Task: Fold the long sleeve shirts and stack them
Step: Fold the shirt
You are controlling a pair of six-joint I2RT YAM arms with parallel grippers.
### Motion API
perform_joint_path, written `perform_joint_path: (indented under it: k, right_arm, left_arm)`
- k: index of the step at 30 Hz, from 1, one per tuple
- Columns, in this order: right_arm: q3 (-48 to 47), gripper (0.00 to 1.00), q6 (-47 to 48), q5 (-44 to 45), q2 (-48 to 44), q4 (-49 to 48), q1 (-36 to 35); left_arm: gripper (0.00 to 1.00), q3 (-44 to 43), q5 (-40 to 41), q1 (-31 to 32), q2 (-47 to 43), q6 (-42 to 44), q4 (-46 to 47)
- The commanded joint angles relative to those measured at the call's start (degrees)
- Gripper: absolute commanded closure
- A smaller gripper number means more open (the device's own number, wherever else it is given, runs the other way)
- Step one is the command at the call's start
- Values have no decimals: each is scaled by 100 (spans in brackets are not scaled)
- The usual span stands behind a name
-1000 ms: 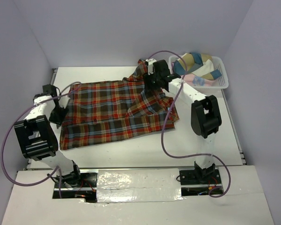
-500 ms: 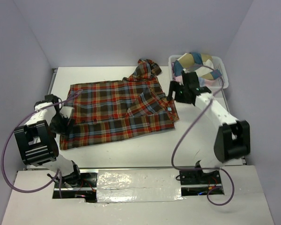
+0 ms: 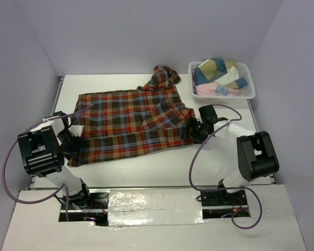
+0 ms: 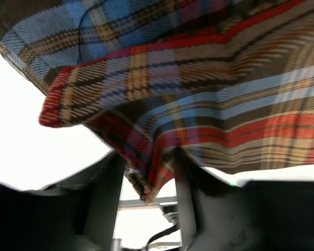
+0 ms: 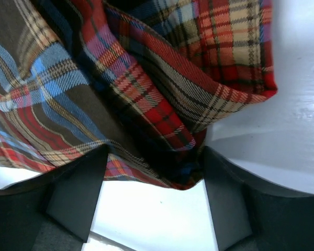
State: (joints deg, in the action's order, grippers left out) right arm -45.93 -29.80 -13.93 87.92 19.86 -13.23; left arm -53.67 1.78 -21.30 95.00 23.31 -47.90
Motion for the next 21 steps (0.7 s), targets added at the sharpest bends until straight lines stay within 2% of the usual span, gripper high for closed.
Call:
perform_joint_path:
  k: [1, 2, 3, 4, 5, 8, 10, 12, 15, 17, 18, 19, 21]
  right_arm:
    - [233, 27, -280, -285, -11, -491, 14]
    - [347, 44, -324, -338, -107, -492, 14]
    - [409, 53, -351, -347, -178, -474, 14]
    - [549, 61, -394, -338, -387, -413, 14]
    - [620, 74, -404, -303, -503, -352, 14]
    - [884, 89, -430, -154, -1030, 8, -4]
    - [1042, 96, -447, -66, -1452, 395, -65]
    - [1156, 97, -518, 48, -1933, 824, -144]
    - [1314, 96, -789, 259, -2618, 1422, -390]
    - [1429, 72, -1105, 330, -2989, 1626, -636]
    - [1525, 58, -1202, 321, -3287, 1792, -697]
    - [1543, 37, -1282, 304, -3412, 1881, -776]
    - [1387, 27, -1283, 382, -3693, 2169, -803]
  left_arm:
    - [53, -12, -775, -15, 89, -20, 79]
    - [67, 5, -811, -6, 80, 15, 70]
    - [78, 49, -837, -6, 71, 50, 62]
    - [100, 76, -855, -6, 36, 86, 61]
    - [100, 102, -811, -14, 10, 103, 61]
    - [100, 181, -513, -23, -139, 288, -8]
    - [100, 190, -206, -58, -306, 498, -114]
    - [100, 181, 172, -76, -420, 648, -272]
    - [100, 190, 875, -76, -649, 964, -439]
    - [100, 208, 1052, -76, -650, 1113, -623]
    - [93, 199, 1000, -76, -632, 1175, -833]
    - [61, 190, 913, -76, -580, 1245, -922]
    - [38, 138, 842, -76, -527, 1281, -1063]
